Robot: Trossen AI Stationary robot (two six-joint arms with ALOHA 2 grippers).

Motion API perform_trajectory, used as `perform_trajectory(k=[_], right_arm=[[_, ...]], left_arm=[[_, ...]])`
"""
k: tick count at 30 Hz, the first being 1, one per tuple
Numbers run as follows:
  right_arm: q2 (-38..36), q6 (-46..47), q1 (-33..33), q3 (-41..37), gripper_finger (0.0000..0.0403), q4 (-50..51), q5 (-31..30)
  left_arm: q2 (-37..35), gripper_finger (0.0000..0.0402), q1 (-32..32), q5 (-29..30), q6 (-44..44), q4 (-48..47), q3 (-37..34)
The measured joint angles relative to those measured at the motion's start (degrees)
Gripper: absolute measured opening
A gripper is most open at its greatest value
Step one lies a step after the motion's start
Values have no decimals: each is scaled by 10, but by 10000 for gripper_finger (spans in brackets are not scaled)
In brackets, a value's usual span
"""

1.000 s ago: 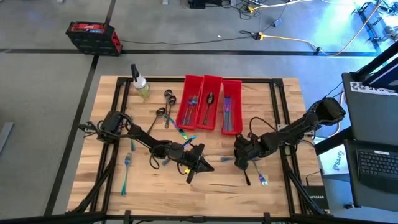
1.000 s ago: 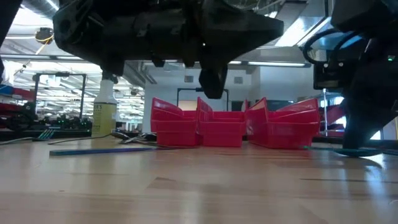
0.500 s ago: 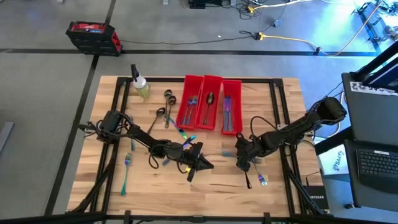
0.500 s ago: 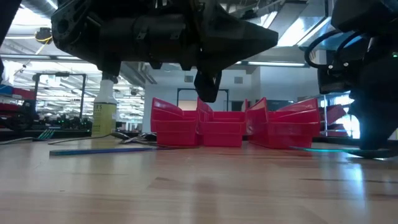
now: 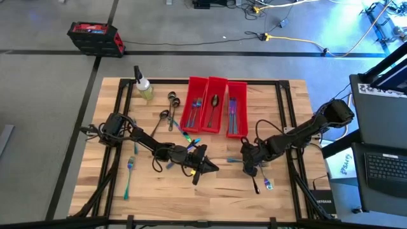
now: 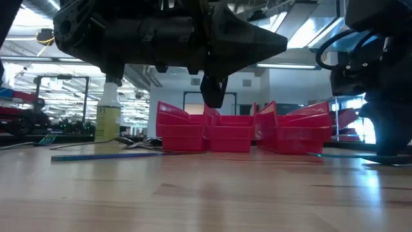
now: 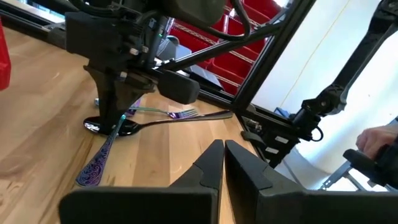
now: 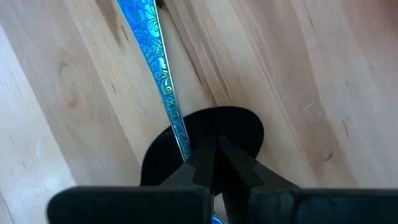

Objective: Sort silverware
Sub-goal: Put the black spoon into the middle red silverware bin

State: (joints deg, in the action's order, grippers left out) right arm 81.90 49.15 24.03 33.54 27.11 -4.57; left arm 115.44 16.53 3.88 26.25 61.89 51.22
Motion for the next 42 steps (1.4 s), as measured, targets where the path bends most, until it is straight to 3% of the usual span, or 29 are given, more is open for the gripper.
perform_trajectory(k=[6, 13, 25, 36, 42], right_arm=[[0, -11, 0, 0, 0, 5, -23], [0, 48, -17, 0, 0, 22, -34], [2, 166, -103, 21, 0, 10, -59], [2, 32, -117, 72, 0, 11, -60], [1, -185, -117, 102, 1, 10, -29]], left_arm=[[0, 0, 0, 0, 0, 0, 0], [0, 0, 0, 0, 0, 0, 0], [0, 0, 0, 4, -1, 0, 0], [0, 0, 0, 4, -1, 0, 1], [0, 0, 0, 4, -1, 0, 1]])
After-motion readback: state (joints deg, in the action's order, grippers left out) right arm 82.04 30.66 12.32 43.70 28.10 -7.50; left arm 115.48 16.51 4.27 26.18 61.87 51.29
